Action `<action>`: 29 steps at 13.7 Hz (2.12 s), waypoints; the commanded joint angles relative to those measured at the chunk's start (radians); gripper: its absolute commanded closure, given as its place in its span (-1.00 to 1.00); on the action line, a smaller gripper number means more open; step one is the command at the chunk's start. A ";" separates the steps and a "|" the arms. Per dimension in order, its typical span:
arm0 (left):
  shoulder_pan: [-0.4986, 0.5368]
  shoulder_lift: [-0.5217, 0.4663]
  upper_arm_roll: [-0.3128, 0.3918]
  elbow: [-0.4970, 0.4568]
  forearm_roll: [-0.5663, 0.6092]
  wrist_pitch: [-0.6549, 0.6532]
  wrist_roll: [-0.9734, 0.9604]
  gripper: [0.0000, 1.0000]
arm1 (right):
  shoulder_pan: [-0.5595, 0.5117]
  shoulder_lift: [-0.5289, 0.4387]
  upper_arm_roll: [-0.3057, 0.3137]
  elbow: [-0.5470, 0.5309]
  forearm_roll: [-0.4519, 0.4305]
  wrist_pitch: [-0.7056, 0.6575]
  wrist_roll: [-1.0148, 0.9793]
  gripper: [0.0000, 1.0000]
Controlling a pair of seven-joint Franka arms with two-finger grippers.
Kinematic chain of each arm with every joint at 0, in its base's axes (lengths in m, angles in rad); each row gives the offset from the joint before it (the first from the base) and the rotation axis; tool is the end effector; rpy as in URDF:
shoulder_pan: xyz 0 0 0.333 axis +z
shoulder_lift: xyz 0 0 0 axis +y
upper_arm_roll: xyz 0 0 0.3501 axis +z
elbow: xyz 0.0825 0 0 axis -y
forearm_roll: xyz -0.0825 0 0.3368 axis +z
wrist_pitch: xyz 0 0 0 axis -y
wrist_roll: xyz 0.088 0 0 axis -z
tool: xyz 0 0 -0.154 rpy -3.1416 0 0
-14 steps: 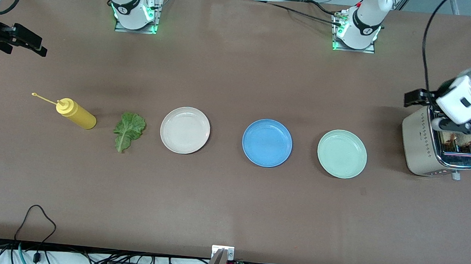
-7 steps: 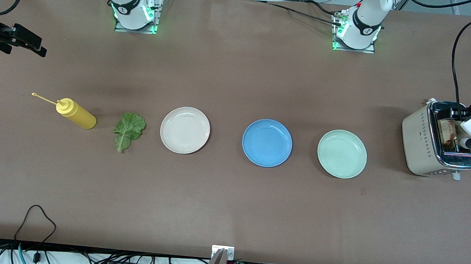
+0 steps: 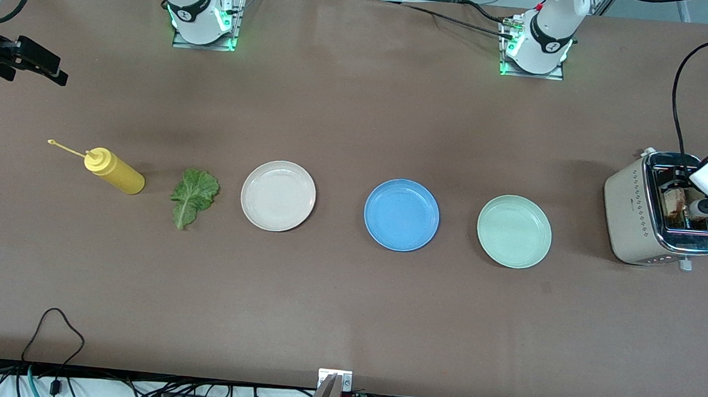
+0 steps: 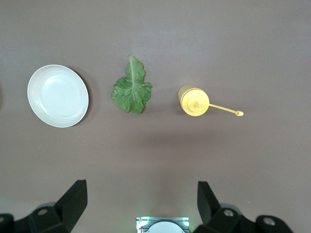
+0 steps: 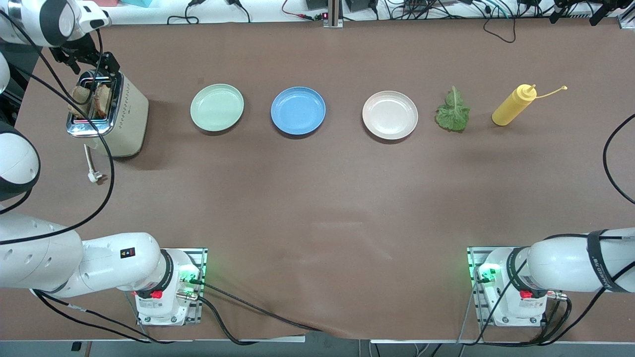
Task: Make sandwich in blue plate with both arms
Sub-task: 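Move the left gripper down over the toaster toward the toast slices, then grasp a toast slice with the left gripper and lift it out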
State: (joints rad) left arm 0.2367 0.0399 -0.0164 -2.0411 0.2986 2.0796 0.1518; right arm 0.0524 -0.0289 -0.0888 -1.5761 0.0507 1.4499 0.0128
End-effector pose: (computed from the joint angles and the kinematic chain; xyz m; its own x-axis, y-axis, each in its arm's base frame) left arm 0.5019 0.1401 0.4364 0.9958 -0.0703 -0.0586 -0.0828 -0.9647 -0.2501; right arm 0.4797 -0.0099 0.6141 0.9943 -0.0426 -0.0978 -0.0478 -0.9975 -0.0520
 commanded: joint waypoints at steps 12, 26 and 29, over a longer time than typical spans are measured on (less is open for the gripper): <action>0.099 0.035 -0.016 -0.107 0.017 0.166 0.018 0.63 | 0.001 0.017 0.003 0.022 -0.012 -0.011 -0.010 -1.00; 0.088 -0.018 -0.028 0.198 -0.113 -0.332 0.135 0.98 | 0.001 0.017 0.003 0.022 -0.012 -0.013 -0.010 -1.00; 0.087 -0.017 -0.095 0.307 -0.162 -0.505 0.127 0.98 | 0.001 0.017 0.003 0.022 -0.012 -0.011 -0.010 -1.00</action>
State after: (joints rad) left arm 0.3210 0.0099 -0.0627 -1.8078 0.1690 1.6714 0.2648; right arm 0.0540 -0.0193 -0.0884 -1.5759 0.0502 1.4500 0.0128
